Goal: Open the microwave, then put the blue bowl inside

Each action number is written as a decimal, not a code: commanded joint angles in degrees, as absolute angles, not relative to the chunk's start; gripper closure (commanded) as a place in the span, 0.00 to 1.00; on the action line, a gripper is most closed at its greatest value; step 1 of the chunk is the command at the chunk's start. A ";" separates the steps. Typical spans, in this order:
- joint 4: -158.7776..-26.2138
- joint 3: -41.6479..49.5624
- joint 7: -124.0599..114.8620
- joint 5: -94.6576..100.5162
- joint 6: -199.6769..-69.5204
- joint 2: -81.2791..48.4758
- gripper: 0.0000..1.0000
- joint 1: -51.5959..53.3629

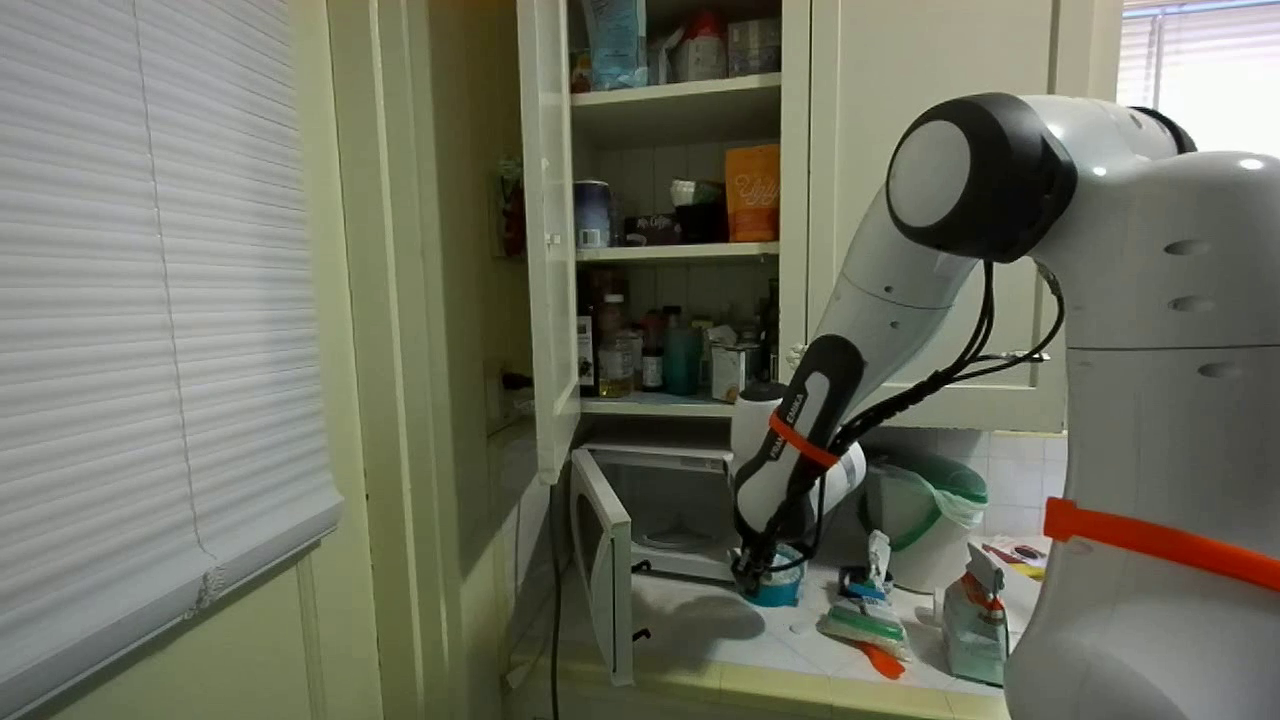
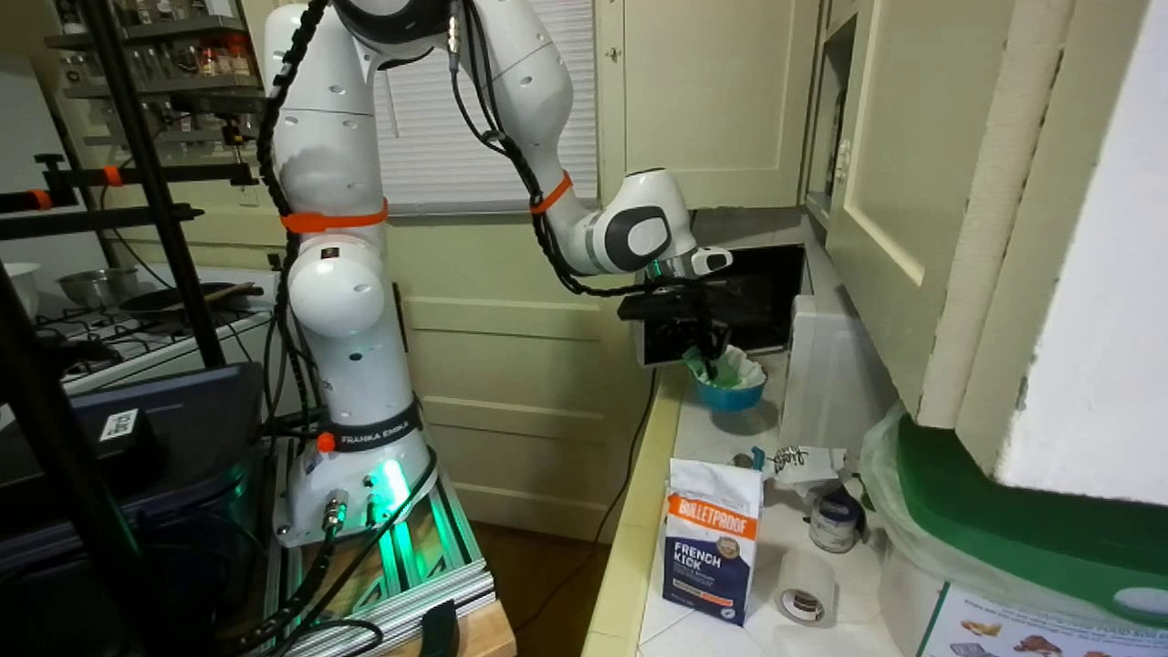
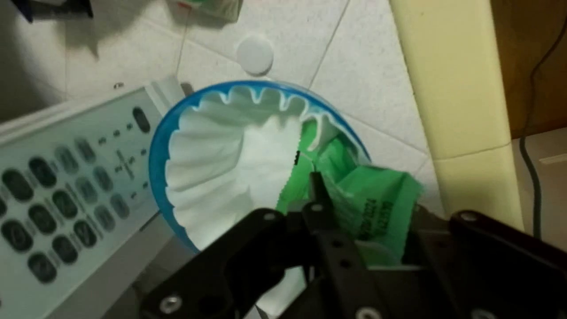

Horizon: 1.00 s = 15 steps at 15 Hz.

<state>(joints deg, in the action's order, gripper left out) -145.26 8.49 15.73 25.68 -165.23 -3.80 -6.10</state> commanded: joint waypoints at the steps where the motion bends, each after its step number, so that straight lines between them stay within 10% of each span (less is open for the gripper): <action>1: -141.20 6.45 19.43 26.03 -161.86 -4.22 0.93 -4.88; 15: -121.78 3.81 22.29 26.73 -154.49 -17.17 0.93 -2.08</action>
<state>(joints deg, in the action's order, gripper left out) -126.14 3.77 21.77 25.66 -157.05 -13.57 -2.71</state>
